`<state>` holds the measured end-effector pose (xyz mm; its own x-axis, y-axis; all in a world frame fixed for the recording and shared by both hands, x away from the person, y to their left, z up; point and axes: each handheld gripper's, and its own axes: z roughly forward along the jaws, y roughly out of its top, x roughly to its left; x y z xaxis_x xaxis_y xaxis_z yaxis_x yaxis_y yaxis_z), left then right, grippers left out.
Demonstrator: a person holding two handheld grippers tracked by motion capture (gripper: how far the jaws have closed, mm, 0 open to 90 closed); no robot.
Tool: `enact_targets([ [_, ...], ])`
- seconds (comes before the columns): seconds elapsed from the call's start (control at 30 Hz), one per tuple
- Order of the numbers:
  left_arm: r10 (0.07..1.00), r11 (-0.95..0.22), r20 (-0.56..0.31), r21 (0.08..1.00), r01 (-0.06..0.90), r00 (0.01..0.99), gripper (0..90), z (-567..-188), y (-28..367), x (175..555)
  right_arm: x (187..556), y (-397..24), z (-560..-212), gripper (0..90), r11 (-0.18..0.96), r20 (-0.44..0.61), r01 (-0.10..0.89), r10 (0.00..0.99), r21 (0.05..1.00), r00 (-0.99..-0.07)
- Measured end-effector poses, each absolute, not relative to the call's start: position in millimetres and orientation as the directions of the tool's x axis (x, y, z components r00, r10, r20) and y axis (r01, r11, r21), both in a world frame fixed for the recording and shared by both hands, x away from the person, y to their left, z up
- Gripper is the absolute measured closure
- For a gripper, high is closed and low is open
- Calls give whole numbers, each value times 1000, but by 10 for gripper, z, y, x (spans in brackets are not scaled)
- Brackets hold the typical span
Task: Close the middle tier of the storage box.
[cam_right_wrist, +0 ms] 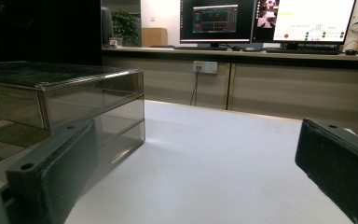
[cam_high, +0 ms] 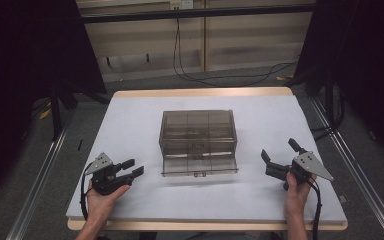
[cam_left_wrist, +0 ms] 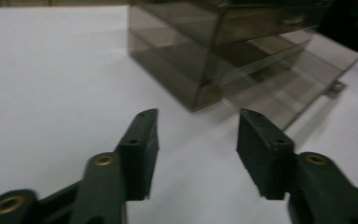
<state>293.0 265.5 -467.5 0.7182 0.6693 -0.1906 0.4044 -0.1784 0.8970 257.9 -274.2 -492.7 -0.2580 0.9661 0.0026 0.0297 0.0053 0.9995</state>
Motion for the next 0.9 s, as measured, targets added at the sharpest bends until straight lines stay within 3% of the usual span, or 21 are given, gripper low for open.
enact_targets([
  [0.1,660,-247,-136,889,384,739,602,-4636,2570,2856,2579,-2741,-4927,0,5,3,31,966,1000,-258],
  [0.43,617,-285,-157,869,404,771,891,-4605,2457,2769,2579,-2741,-4927,0,6,1,29,966,1000,-258],
  [0.47,600,-265,-185,872,411,778,891,-4605,2454,2769,2579,-2741,-4927,0,6,2,30,966,1000,-258],
  [0.9,510,-344,-140,872,350,849,900,-4557,2189,2618,2580,-2741,-4927,0,7,1,30,966,1000,-259],
])
